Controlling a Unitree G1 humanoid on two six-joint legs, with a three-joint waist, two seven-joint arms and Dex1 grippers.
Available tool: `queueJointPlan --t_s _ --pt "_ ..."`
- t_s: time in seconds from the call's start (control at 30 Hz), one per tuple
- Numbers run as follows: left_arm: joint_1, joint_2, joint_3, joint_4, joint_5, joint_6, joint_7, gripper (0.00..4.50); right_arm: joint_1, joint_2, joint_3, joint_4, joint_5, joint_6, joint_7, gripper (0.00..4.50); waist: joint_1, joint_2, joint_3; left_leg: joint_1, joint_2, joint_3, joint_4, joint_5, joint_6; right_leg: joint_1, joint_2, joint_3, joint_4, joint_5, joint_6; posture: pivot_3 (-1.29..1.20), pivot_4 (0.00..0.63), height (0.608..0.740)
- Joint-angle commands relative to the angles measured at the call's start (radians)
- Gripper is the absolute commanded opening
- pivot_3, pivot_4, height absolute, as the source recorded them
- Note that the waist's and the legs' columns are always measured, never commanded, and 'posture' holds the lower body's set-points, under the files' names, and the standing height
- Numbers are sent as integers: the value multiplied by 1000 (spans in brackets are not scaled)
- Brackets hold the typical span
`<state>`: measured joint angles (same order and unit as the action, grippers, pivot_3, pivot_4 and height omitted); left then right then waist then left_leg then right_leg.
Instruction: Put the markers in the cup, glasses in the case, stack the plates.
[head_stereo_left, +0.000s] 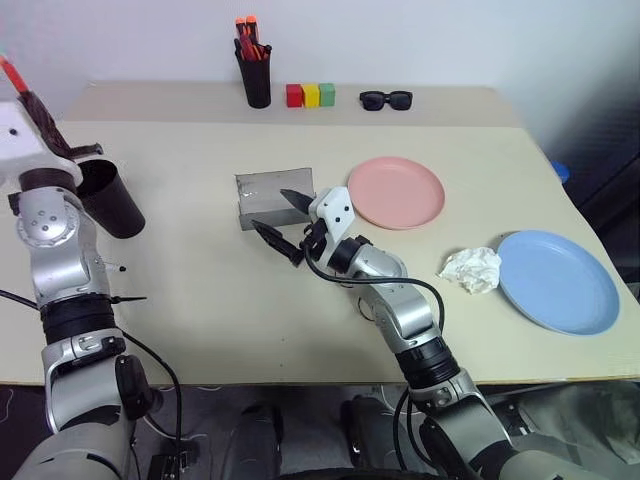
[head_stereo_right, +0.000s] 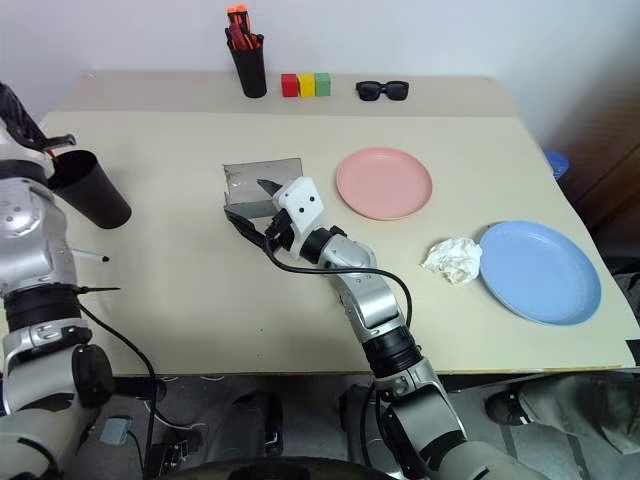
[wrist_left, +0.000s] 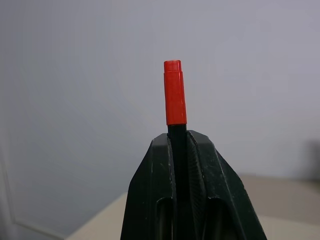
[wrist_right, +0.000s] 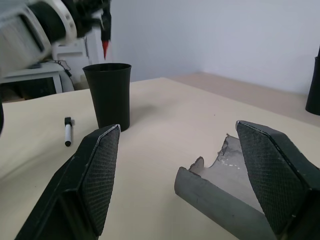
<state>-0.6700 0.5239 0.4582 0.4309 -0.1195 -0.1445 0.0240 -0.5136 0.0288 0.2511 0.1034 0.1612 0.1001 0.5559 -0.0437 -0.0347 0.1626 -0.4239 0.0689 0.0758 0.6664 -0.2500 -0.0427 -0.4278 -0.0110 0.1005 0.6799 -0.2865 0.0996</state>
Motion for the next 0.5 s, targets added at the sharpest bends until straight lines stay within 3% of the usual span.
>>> queueJointPlan --t_s 0.03,0.5 --pt "-4 2 -1 14 -6 -50 3 32 -3 4 -3 -28 5 -23 1 3780 0 0 0 0 0 0 0 0 0 0 0 0 0 0 0 0 150 725" --pt "40 -36 -17 8 -5 -77 42 32 -4 1 -1 -26 13 -16 17 3780 0 0 0 0 0 0 0 0 0 0 0 0 0 0 0 0 150 725"
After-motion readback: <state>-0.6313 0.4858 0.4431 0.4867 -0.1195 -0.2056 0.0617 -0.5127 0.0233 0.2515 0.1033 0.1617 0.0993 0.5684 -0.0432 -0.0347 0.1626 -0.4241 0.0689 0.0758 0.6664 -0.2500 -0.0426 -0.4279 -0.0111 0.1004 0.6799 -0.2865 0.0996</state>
